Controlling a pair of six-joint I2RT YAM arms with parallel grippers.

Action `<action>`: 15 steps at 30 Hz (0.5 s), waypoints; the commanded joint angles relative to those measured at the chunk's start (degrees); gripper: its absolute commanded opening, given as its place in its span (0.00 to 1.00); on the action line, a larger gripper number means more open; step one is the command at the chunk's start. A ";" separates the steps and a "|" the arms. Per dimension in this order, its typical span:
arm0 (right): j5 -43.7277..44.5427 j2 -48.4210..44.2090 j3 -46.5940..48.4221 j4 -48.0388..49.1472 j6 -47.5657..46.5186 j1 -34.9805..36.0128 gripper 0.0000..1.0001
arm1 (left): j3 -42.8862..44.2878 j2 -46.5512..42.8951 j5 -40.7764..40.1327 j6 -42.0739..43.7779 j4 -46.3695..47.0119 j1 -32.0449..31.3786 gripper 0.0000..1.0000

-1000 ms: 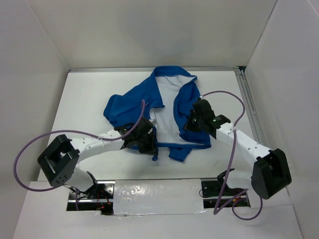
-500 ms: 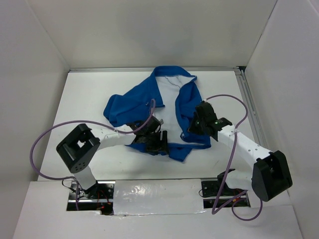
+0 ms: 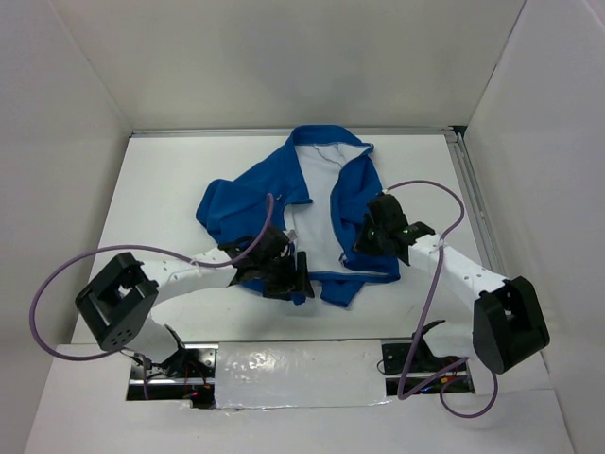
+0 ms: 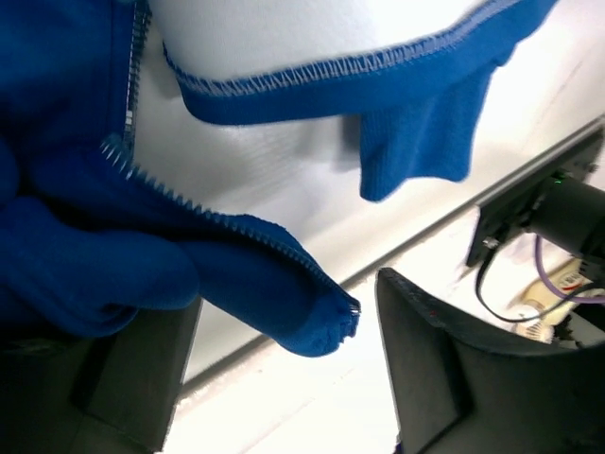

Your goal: Zip up the jacket

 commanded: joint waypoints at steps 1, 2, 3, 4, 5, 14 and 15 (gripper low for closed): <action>0.03 0.75 1.32 2.55 -0.79 0.01 0.00 | -0.99 -3.79 -0.92 -3.15 -0.44 0.25 0.88; 0.03 0.84 1.23 2.63 -0.88 0.18 0.00 | -1.86 -4.40 -1.09 -3.50 -0.79 0.33 0.91; 0.03 0.92 1.23 2.64 -0.88 0.18 0.00 | -2.22 -5.71 -1.10 -3.77 -1.49 0.33 0.93; 0.03 1.01 1.41 2.55 -0.97 0.18 0.00 | -2.66 -6.42 -1.10 -4.56 -2.28 0.33 0.99; 0.03 1.10 1.41 2.46 -1.05 0.18 0.00 | -3.01 -7.13 -1.18 -4.91 -2.99 0.33 0.99; 0.03 2.24 2.72 2.55 -1.49 0.97 0.00 | -11.62 -17.75 -3.02 -10.80 -10.81 0.42 0.99; 0.03 3.03 2.90 2.55 -1.49 1.24 0.00 | -11.98 -18.38 -3.90 -11.85 -11.69 0.42 0.99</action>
